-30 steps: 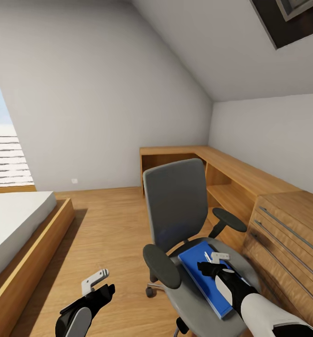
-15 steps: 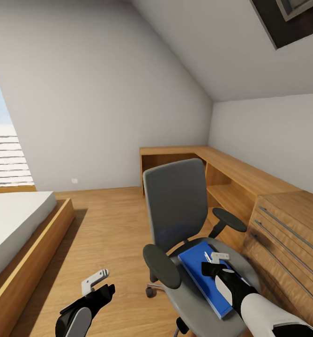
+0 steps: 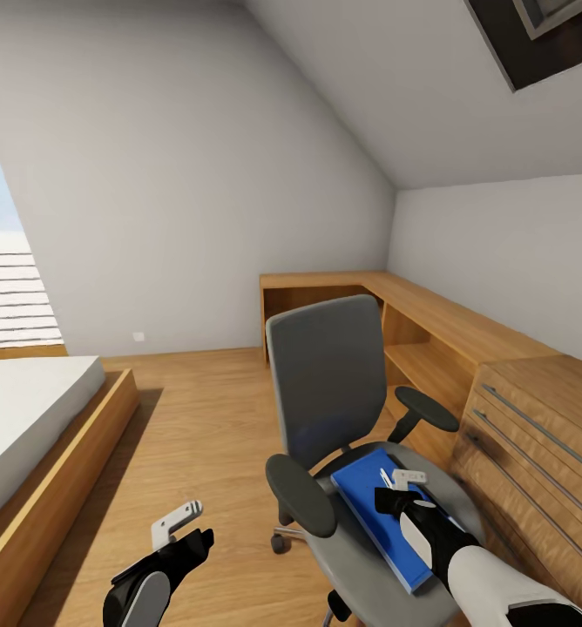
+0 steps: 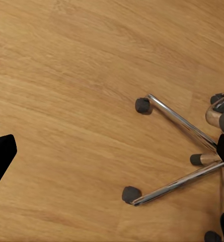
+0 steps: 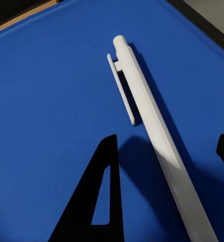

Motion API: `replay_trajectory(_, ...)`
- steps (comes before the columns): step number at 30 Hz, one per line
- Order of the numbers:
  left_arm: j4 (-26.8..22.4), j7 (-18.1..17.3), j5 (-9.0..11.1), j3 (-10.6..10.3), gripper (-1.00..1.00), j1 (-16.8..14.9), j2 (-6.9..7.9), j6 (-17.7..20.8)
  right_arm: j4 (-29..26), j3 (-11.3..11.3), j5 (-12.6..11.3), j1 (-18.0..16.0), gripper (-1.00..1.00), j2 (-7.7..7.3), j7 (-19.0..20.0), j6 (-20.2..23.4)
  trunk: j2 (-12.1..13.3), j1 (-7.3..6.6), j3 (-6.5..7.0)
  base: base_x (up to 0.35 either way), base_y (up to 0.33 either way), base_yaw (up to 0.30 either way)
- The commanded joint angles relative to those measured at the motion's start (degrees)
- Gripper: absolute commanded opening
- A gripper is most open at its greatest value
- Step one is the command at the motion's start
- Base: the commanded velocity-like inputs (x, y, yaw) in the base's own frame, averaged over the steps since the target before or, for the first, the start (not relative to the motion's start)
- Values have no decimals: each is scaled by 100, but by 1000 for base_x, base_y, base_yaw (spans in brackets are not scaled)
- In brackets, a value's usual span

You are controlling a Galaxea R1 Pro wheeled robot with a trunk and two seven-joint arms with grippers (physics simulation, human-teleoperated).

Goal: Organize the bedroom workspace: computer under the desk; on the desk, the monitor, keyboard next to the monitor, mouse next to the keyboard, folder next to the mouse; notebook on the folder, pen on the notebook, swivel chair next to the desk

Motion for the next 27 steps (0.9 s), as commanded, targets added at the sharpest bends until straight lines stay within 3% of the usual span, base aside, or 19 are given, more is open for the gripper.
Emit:
replay_trajectory(1, -7, 55, 55, -4, 100, -5, 1, 5, -7, 43, -95, 3, -100, -3, -17, 33, -2, 0, -7, 0, 0, 0)
replay_trajectory(14, -1, 55, 55, -4, 100, -5, 3, 5, -39, 53, -96, 3, -100, -1, -13, 403, -2, 0, -7, 0, 0, 0)
replay_trajectory(27, 0, 55, 48, 2, 100, -5, 3, 5, -43, 61, -104, 3, -100, 7, -9, 456, -2, 0, -7, 0, 0, 0)
